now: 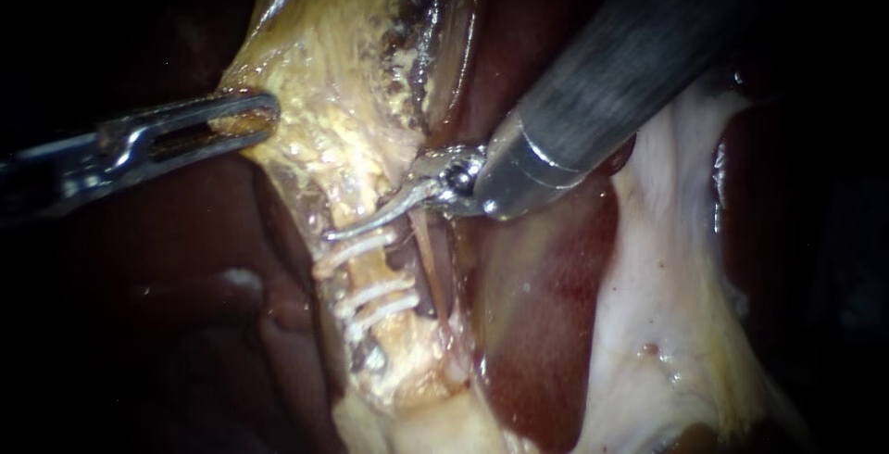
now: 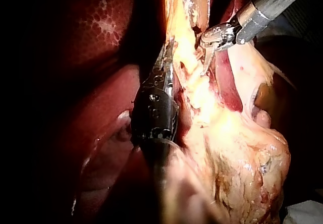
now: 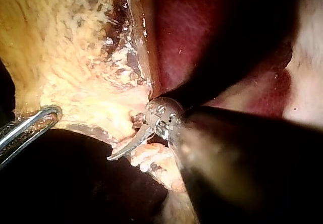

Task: Go to the cutting position left tube

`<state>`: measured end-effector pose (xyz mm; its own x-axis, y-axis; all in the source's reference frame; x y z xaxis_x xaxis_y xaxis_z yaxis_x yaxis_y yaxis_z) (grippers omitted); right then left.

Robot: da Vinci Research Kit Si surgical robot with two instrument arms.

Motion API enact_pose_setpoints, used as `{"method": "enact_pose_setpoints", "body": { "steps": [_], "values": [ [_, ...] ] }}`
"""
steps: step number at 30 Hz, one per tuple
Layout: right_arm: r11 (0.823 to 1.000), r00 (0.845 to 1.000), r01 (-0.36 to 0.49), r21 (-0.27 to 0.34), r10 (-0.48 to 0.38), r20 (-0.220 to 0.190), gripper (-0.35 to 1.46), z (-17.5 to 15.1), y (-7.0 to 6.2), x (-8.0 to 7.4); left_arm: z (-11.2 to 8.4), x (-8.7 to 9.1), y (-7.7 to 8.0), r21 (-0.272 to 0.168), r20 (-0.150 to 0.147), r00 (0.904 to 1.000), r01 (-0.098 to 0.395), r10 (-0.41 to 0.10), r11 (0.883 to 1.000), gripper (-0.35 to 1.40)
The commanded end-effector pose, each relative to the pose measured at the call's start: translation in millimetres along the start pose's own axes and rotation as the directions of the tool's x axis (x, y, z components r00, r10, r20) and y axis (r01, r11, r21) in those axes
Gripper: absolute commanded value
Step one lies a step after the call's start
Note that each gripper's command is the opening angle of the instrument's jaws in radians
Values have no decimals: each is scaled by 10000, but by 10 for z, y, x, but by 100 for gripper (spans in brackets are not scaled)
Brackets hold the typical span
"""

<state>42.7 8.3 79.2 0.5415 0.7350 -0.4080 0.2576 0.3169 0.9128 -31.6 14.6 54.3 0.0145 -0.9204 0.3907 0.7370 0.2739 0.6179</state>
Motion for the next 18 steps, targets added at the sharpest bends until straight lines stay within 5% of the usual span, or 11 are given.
{"method": "enact_pose_setpoints", "body": {
  "steps": [1,18],
  "values": [
    [10000,10000,68,-57,-69,-30,133,-1,0,-1,0,0,0,-17,13,10000,6,-6,10000,-35],
    [9959,9983,566,-710,-556,159,135,-32,-10,-4,-2,0,-1,-21,13,10000,7,-7,10000,-35]
  ]
}}
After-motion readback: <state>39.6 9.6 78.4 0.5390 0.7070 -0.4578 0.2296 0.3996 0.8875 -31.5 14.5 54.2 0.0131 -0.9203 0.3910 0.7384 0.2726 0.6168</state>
